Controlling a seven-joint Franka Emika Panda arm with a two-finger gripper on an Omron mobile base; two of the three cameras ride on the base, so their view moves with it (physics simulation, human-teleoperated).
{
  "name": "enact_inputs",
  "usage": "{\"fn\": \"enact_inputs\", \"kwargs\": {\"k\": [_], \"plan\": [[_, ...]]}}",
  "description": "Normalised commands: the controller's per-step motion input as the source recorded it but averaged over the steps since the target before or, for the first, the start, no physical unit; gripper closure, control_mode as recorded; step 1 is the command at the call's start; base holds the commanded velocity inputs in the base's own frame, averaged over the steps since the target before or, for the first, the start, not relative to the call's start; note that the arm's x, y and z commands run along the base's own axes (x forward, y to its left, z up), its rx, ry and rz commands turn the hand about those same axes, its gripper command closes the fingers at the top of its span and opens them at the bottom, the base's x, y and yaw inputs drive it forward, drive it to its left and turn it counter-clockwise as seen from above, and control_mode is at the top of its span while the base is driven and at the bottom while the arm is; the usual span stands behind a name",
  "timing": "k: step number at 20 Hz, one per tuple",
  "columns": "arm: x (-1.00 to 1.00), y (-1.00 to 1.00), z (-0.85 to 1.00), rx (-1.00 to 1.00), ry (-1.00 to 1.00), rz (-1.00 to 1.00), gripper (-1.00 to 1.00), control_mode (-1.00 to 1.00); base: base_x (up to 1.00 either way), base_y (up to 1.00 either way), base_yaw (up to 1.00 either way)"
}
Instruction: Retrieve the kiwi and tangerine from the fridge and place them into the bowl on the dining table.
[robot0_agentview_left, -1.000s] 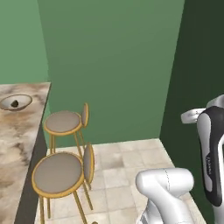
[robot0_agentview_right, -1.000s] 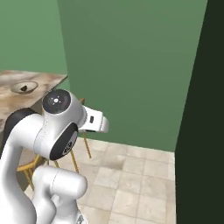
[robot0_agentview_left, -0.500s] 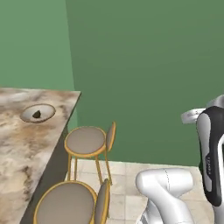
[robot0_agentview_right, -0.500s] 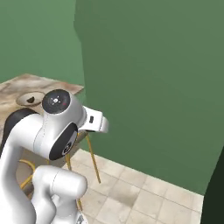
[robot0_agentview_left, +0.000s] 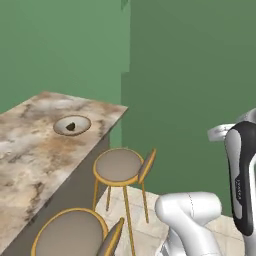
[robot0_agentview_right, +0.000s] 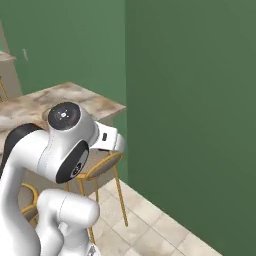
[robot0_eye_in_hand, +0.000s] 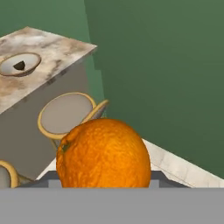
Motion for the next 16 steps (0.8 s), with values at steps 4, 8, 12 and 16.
{"fn": "enact_inputs", "kwargs": {"k": [4,8,12,16], "plan": [[0.0,0.0,0.0,0.0,0.0,0.0,1.0,1.0,1.0,-0.52,0.53],[0.0,0.0,0.0,0.0,0.0,0.0,1.0,1.0,1.0,-0.67,0.57],[0.0,0.0,0.0,0.0,0.0,0.0,1.0,1.0,0.97,-0.76,0.56],[0.0,0.0,0.0,0.0,0.0,0.0,1.0,1.0,0.96,-0.69,0.55]]}}
